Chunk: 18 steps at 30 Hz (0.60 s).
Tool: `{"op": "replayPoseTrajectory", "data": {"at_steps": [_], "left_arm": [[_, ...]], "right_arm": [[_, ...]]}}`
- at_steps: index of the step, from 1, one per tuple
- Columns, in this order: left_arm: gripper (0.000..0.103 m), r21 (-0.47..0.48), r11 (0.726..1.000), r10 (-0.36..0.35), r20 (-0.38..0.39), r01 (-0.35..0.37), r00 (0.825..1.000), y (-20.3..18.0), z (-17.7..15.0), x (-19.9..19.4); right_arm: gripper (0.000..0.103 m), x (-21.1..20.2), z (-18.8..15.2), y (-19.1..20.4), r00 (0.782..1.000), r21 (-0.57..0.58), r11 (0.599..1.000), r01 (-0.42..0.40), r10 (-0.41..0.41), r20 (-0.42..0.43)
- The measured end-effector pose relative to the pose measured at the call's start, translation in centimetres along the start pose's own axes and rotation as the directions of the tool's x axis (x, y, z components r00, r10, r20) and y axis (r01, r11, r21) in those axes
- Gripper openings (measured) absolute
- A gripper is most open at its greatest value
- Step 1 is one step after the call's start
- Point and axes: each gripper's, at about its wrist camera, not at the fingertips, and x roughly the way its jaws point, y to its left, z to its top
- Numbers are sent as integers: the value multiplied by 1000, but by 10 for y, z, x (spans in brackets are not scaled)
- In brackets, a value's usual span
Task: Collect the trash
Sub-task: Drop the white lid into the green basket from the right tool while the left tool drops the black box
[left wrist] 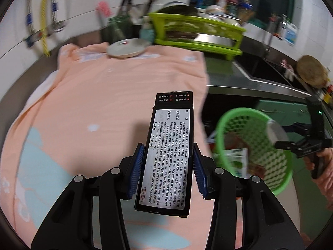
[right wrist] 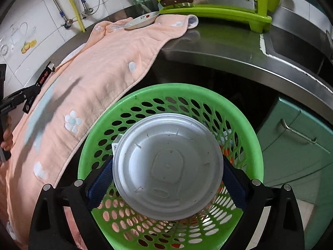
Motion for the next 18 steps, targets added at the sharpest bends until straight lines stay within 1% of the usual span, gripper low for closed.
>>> {"op": "replayPoseTrajectory", "data": {"at_steps": [3,5,7,11,18], "left_arm": [[45,16,999,-36,-7,36,999,-25,3,7],[45,33,998,-60,-10,61,998,-44,5,13],[45,52,995,-85,-15,86,996,-63,7,18],[45,79,988,-131,-31,133,991,-94,11,28],[45,115,975,-181,-96,191,979,-145,12,63]], "right_arm": [[94,-6,-2,-5,1000,12,1000,-16,16,9],[94,-10,-4,-8,1000,17,1000,-5,5,22],[94,-17,-7,-11,1000,19,1000,-11,10,29],[94,-32,-14,-15,999,10,1000,5,-5,51],[94,-59,-30,-25,994,26,1000,7,-9,105]]}}
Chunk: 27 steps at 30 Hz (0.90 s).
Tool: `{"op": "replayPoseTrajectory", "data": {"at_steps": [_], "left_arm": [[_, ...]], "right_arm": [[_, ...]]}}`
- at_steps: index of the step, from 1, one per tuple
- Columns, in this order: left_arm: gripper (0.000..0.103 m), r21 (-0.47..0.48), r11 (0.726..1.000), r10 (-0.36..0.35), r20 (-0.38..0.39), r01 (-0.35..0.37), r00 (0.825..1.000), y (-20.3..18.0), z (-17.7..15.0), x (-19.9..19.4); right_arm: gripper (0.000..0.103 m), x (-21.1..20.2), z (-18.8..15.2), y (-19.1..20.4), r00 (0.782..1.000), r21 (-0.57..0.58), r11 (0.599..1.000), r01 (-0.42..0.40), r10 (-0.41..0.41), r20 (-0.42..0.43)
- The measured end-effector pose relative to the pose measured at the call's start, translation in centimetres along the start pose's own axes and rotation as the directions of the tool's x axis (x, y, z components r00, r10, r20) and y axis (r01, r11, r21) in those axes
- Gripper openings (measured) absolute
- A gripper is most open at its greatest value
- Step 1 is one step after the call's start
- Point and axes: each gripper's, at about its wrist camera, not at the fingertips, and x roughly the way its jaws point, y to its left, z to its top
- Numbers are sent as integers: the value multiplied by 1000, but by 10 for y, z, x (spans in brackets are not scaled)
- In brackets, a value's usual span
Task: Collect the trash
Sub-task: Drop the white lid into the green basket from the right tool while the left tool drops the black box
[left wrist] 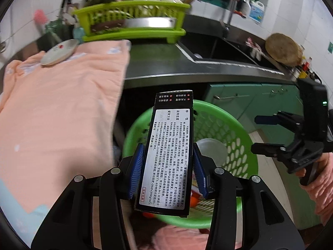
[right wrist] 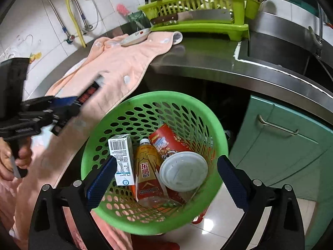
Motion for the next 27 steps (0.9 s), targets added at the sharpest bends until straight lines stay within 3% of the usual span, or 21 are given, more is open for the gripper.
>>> {"op": "replayPoseTrajectory", "data": {"at_steps": [11,17,27], "left_arm": [[46,2,999,-42,-47,42,998,-30,6,35],[71,-1,1000,-24,-34,24,999,-34,2,31],[78,-53,998,38,21,-37,999,-10,-9,-12]], "right_arm": [[94,-24,-18,3,998,-7,999,36,-35,59],[94,-26,-23,14,997,-9,1000,27,-26,74],[94,-28,-25,37,996,-27,999,17,-14,86]]}}
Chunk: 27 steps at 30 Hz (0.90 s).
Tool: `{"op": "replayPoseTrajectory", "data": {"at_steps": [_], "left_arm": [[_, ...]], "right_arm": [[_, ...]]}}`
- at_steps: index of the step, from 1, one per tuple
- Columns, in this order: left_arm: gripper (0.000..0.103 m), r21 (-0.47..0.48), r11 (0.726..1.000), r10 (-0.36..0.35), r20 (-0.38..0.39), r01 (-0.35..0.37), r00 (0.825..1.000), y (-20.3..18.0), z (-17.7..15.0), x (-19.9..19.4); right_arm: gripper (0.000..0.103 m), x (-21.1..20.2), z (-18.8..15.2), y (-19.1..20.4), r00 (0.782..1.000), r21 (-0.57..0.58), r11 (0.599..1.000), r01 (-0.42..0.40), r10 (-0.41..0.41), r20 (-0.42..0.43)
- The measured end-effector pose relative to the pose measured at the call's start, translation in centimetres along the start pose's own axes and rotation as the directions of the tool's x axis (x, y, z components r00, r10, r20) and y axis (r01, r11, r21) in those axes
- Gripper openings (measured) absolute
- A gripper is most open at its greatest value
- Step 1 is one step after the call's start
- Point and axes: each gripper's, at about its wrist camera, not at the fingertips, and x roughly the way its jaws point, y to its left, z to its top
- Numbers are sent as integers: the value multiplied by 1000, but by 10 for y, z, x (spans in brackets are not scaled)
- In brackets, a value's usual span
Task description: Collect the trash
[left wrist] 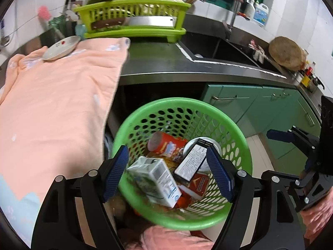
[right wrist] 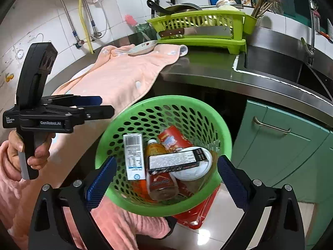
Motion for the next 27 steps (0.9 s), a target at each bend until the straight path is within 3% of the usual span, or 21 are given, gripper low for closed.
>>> {"op": "replayPoseTrajectory", "data": {"at_steps": [11,15,27], "left_arm": [[84,-133,985,122,62,-113,991,47,-30,-60],[92,-183,967,195,88,-176,977,62,-42,-85],[98,-308,904,347,118,-298,931,97,-76,-143]], "right_arm": [[94,-1,10,48,1000,-66,998,9,-8,13],[94,2,14,73,1000,-108,994,8,-7,13],[94,16,26,129,999,-155,987,-33,35,8]]}}
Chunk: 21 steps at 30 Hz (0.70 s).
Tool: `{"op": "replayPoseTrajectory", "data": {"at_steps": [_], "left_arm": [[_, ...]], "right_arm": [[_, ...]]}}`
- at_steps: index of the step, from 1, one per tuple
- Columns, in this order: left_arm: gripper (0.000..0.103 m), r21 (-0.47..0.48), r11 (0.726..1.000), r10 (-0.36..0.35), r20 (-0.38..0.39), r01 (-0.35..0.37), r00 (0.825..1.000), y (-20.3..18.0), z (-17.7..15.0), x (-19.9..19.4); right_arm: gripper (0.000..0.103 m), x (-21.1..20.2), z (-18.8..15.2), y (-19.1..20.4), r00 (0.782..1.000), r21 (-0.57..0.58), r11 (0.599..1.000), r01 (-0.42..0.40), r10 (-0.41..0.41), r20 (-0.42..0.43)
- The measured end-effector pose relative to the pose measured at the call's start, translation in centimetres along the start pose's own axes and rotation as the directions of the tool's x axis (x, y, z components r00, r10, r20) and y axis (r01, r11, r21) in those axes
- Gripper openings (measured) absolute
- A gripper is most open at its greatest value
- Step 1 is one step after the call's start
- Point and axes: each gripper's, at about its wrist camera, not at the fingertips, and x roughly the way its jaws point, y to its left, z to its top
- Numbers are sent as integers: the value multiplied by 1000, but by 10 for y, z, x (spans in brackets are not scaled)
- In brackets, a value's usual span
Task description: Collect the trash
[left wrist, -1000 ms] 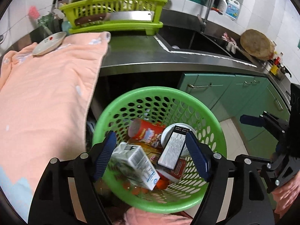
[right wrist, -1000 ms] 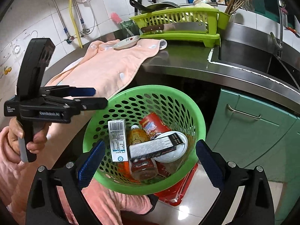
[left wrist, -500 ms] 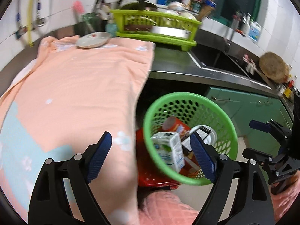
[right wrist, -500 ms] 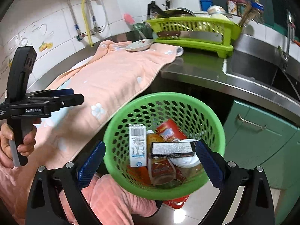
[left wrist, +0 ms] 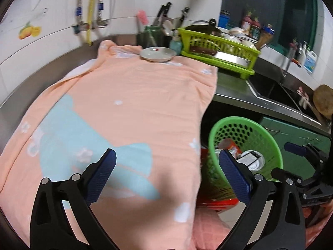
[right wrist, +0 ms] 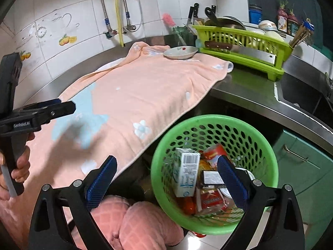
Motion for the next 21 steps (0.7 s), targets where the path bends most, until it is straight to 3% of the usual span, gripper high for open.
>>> {"op": "replayPoseTrajectory", "data": {"at_steps": [6,21], "left_arm": [[98,-17,997,70,2,-70,998,15,-10,-11],[98,-52,994,100,25,-99,995,25,-27,-28]], "right_arm": [[94,2,11,11,1000,17,1000,-15,14,15],[94,-1,11,28,999,20,1000,-5,4,40]]}}
